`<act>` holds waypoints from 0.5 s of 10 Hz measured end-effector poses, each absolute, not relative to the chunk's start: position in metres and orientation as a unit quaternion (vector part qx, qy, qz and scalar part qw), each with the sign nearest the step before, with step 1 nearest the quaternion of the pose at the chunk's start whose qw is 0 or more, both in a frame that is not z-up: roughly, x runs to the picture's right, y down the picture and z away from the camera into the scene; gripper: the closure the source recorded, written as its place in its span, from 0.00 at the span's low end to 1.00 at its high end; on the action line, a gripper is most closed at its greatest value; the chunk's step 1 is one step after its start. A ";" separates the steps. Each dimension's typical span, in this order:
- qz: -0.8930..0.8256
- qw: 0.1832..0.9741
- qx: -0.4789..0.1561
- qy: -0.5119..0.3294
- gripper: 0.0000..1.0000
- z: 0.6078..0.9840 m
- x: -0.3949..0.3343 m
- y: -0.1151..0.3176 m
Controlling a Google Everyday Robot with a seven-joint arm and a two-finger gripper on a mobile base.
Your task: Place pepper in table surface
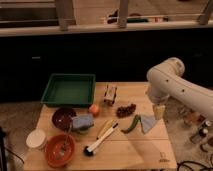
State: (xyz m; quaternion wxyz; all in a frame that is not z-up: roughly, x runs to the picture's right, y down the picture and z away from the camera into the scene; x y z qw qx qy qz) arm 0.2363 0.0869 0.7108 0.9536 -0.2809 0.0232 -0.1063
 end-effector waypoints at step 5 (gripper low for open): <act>-0.145 0.949 -0.279 0.015 0.20 0.719 0.228 0.083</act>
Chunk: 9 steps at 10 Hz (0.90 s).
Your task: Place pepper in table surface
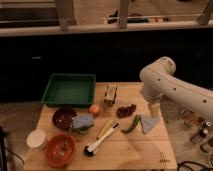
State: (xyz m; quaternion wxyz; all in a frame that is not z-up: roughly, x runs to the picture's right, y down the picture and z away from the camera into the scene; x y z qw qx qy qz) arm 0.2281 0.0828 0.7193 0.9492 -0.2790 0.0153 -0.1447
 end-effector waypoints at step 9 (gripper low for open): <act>-0.191 0.932 -0.295 -0.084 0.20 0.719 0.187 0.132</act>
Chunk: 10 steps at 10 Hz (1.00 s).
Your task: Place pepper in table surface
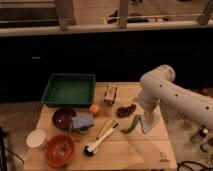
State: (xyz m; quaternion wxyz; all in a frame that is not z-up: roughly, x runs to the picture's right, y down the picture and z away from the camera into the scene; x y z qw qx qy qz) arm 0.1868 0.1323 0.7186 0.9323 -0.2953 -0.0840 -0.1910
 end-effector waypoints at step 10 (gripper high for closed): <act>-0.210 0.916 -0.314 -0.137 0.20 0.759 0.151 0.209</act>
